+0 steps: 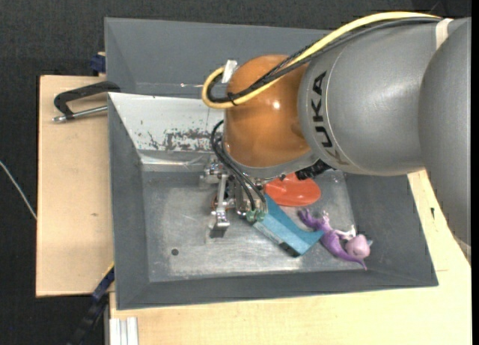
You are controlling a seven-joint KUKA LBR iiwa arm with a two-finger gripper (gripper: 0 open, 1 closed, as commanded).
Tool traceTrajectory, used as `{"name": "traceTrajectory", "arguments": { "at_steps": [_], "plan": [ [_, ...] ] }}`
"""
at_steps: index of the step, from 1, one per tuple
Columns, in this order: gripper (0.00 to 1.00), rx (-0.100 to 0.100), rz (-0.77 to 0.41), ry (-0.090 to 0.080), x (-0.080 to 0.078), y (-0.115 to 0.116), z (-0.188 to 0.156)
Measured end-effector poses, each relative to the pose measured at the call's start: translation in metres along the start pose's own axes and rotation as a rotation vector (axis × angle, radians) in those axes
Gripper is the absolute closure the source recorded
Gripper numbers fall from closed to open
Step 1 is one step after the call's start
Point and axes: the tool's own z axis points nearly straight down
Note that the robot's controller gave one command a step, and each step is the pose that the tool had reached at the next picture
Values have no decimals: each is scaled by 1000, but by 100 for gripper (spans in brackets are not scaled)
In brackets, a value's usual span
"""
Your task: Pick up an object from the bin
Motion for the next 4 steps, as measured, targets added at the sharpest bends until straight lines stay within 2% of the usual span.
{"name": "traceTrajectory", "arguments": {
  "at_steps": [1, 2, 3, 4],
  "plan": [
    [0, 0, 0, 0, 0, 0, 0],
    [0, -1, -169, -5, 7, -17, 12],
    [0, 2, -368, 0, -3, -48, 37],
    [0, 0, -235, -4, -23, -81, 50]
  ]
}}
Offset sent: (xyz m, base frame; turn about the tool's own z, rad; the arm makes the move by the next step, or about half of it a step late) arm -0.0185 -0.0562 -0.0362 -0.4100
